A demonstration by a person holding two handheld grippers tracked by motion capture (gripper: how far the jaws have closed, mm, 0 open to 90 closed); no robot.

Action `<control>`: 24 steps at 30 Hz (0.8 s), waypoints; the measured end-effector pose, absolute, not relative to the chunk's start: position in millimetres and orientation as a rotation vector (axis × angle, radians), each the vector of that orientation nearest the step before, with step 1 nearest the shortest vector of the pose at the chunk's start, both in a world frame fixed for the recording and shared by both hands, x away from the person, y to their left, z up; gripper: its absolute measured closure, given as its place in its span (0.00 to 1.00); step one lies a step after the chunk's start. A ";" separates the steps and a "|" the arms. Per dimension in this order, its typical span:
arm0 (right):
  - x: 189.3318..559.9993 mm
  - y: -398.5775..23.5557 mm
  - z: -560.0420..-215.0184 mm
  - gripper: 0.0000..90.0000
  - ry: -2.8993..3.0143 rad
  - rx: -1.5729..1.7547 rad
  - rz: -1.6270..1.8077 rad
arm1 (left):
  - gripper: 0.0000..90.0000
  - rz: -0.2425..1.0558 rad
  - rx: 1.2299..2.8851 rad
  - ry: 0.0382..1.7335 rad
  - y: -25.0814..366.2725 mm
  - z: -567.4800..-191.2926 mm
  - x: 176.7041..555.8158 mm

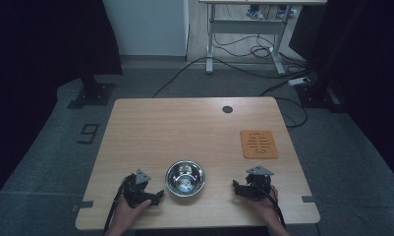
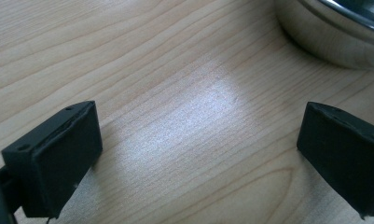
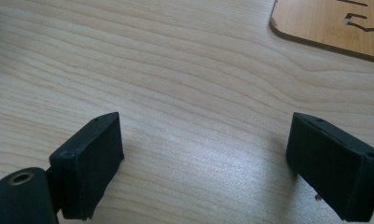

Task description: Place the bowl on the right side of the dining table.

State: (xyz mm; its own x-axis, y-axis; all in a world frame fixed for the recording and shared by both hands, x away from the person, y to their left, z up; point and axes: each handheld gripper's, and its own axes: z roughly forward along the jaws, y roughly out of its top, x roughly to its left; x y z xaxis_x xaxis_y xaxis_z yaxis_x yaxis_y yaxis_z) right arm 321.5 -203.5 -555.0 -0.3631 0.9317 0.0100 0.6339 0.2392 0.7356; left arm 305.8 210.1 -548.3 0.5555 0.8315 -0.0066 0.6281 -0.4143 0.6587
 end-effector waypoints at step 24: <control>319.6 -216.1 -544.4 0.15 2.027 1.509 1.007 | 0.00 0.435 2.174 1.177 209.6 -548.2 305.0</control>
